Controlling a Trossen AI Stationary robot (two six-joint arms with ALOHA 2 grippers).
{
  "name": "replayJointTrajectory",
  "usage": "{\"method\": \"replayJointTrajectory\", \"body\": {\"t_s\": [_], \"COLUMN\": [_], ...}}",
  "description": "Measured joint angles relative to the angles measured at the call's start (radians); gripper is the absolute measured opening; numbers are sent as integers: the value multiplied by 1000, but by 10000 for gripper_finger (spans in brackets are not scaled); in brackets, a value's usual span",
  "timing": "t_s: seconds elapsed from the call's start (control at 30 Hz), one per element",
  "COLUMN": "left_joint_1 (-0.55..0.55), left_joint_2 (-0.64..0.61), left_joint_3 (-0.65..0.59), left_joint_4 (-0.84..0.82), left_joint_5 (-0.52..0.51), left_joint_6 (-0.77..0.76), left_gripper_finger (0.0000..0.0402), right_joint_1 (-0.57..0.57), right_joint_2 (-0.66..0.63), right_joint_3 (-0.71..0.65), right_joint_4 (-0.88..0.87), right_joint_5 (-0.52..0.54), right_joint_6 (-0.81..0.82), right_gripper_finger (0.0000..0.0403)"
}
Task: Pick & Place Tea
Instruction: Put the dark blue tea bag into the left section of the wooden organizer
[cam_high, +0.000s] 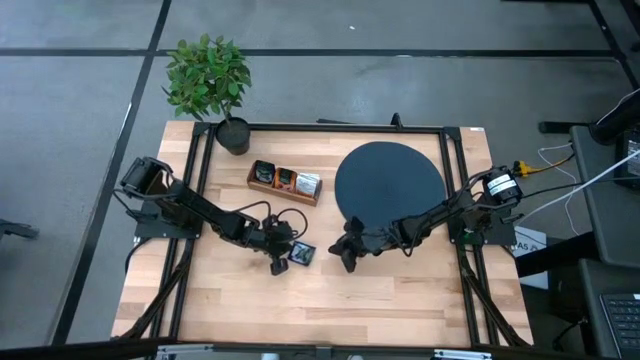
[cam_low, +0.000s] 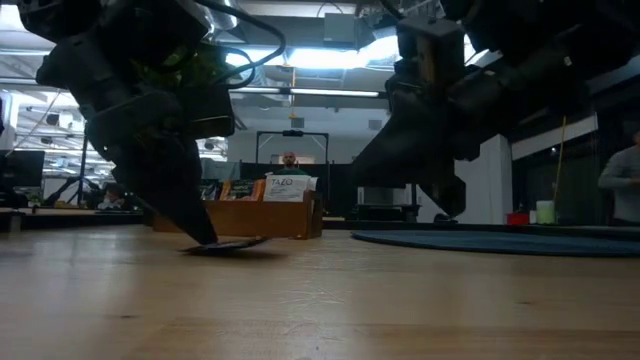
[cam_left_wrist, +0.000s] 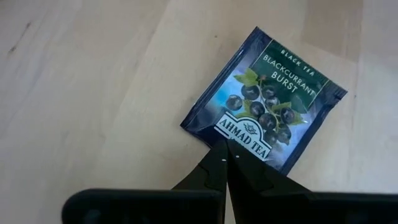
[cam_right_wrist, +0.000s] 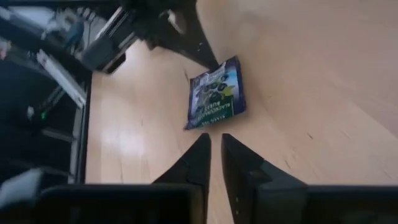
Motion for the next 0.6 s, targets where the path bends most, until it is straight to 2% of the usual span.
{"method": "replayJointTrajectory", "body": {"t_s": [0.37, 0.6], "left_joint_1": [0, 0], "left_joint_2": [0, 5], "left_joint_3": [0, 0], "left_joint_4": [8, 16], "left_joint_5": [-37, -44], "left_joint_6": [-46, -65], "left_gripper_finger": [2, 2], "right_joint_1": [29, 47], "right_joint_2": [17, 37], "right_joint_3": [18, 62], "right_joint_4": [5, 3], "right_joint_5": [91, 126], "right_joint_6": [103, 70], "right_gripper_finger": [149, 180]}}
